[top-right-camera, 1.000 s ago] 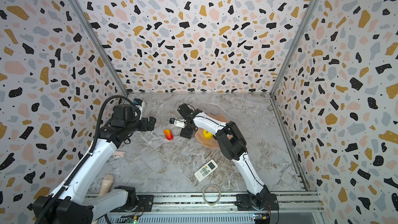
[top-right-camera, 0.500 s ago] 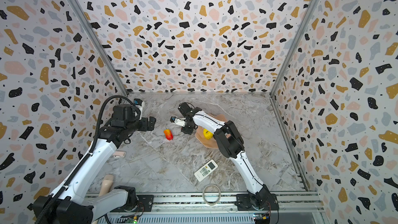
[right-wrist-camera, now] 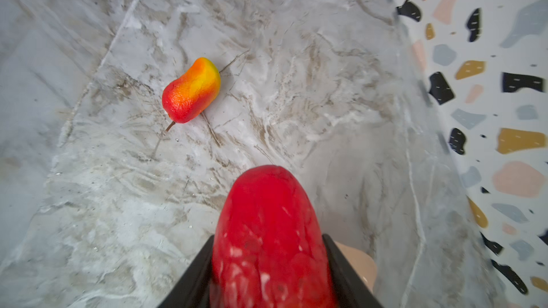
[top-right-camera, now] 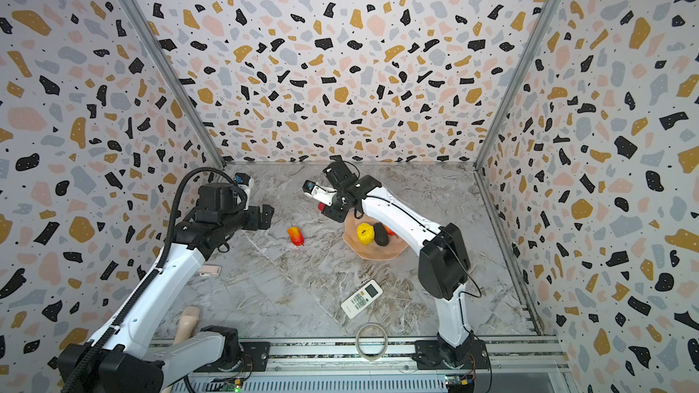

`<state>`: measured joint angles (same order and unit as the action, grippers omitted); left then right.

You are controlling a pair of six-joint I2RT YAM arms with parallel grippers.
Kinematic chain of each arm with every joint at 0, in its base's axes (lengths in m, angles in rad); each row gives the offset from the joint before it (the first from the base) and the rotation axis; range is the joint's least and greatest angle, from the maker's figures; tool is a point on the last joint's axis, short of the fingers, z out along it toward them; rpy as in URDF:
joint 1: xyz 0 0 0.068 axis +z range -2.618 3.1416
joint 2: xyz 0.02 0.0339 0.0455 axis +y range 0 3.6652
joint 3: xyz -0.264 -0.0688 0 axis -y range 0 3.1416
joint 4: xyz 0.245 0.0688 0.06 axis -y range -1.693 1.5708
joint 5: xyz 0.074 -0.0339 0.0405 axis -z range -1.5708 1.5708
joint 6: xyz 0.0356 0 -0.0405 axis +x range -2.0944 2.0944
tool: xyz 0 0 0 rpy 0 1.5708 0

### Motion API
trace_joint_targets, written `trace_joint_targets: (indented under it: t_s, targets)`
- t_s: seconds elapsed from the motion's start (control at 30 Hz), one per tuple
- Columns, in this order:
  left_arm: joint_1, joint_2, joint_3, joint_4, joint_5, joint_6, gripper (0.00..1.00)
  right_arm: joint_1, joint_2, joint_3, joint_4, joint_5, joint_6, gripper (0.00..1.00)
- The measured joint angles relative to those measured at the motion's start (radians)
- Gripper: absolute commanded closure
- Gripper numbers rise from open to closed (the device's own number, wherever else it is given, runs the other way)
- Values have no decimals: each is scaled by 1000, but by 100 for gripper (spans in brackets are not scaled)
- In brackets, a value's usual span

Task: Place and organize the fake fruits in the fruit bowl
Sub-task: 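Carry the strawberry into the bowl and open the right gripper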

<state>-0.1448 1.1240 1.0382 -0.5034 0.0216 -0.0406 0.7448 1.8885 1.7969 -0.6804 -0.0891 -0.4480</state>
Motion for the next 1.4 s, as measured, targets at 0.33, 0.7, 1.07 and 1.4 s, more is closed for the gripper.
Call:
trace_joint_targets:
  t_s: [0.33, 0.7, 1.07, 1.4]
  targets:
    - [0, 0, 0, 0, 0, 0, 0, -70, -231, -332, -21, 32, 119, 49]
    - [0, 0, 0, 0, 2, 0, 0, -70, -265, -528, -87, 29, 233, 46]
    - [0, -2, 0, 0, 8, 0, 0, -84, -294, -553, -117, 33, 283, 43]
    - [0, -12, 0, 2, 8, 0, 0, -98, -217, -553, -116, 48, 291, 34]
